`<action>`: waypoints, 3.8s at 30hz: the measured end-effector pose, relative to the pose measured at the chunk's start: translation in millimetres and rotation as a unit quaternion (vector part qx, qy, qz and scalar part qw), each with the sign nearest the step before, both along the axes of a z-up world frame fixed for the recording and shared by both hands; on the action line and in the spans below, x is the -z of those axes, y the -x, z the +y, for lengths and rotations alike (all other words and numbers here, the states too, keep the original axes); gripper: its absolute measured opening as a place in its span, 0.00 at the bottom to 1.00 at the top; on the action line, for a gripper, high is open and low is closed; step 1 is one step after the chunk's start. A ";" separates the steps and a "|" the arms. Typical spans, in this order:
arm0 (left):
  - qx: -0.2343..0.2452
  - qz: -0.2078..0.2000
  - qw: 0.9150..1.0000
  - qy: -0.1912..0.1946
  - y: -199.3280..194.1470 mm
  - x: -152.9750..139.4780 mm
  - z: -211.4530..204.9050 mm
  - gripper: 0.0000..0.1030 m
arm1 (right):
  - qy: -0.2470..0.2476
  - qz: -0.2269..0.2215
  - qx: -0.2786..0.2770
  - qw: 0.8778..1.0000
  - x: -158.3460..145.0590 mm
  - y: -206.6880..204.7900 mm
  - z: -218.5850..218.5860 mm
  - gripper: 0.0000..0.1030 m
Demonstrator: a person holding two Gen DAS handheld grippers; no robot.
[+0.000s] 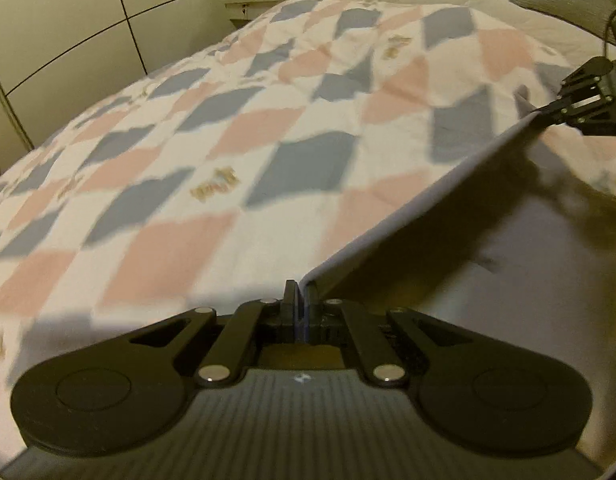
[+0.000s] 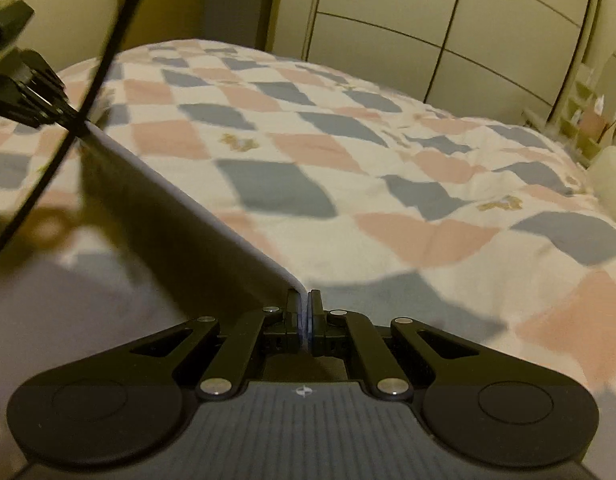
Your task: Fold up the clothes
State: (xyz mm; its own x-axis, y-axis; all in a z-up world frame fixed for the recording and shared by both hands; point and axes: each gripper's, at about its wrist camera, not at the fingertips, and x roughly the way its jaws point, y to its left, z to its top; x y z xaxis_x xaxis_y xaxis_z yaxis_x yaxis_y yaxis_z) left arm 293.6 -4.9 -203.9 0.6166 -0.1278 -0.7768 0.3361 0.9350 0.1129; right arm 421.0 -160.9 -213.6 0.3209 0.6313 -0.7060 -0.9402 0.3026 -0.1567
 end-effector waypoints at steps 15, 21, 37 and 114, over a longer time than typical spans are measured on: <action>0.067 0.053 0.984 -0.157 121.6 77.2 -106.6 0.19 | -0.010 0.253 0.264 0.931 58.6 61.3 -111.5 0.41; 0.179 0.017 0.945 -0.271 130.2 104.9 -123.9 0.23 | -0.222 0.450 0.477 0.722 92.0 23.8 -190.8 0.44; 0.327 -0.016 0.857 -0.399 152.4 117.4 -97.4 0.01 | -0.257 0.405 0.486 0.730 63.6 9.8 -201.3 0.04; -0.502 0.145 0.805 0.280 291.8 47.4 337.4 0.24 | 0.001 0.350 -0.181 0.919 71.9 381.2 331.4 0.48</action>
